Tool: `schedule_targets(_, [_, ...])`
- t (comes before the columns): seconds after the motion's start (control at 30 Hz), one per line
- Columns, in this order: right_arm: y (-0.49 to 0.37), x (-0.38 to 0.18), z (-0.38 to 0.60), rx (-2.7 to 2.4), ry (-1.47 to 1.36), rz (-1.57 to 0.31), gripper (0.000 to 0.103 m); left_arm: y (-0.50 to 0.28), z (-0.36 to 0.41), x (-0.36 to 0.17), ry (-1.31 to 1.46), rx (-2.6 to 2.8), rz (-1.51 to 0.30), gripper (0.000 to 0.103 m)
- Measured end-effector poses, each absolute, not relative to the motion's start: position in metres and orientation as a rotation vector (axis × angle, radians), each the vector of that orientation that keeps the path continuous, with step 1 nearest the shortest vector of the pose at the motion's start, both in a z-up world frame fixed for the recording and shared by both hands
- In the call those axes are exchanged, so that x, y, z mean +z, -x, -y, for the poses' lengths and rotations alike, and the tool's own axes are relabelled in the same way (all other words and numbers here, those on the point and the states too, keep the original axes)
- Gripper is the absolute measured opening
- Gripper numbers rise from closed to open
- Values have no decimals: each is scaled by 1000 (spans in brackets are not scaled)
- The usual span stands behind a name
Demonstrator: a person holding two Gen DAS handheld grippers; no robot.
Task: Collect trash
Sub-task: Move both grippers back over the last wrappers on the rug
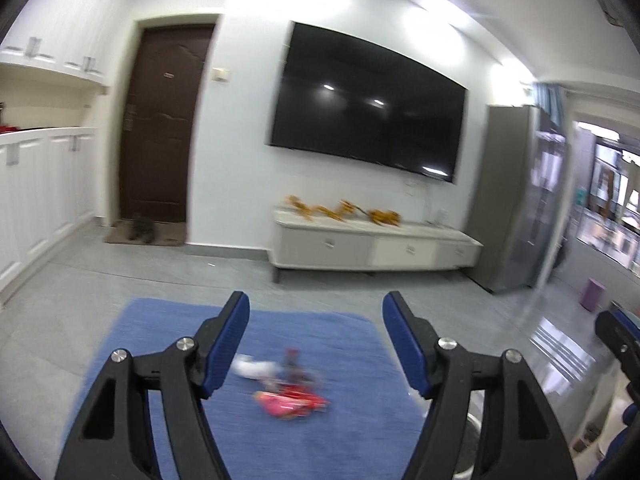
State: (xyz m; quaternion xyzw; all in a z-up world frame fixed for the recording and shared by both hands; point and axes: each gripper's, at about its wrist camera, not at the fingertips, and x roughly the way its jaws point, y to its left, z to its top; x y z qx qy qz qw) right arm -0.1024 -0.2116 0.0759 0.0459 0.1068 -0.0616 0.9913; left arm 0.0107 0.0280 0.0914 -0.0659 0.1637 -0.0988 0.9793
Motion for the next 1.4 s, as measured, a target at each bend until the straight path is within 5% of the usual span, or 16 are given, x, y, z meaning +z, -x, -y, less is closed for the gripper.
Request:
schedule_targets(0.27, [90,86,163,18,-84,-208,65,-2,-138,86,211,-51,-279,68])
schedule_targets(0.53, [79,89,126,100,-45,-217,66,-9,-170,57,238,-35,-330,68])
schedule_targets(0.97, [28,42,139,122,-108,-358,66,-80,-120,-17,212,-176,-523,68])
schedule_targets(1.1, [8,23,152,113,-134,-416,66,-107,-91,-45,186,-222,-592,80])
schedule_targets(1.4, [-47,-28,183,111,-179,-555,66,-173,-49,-123,193,-233,-804,80])
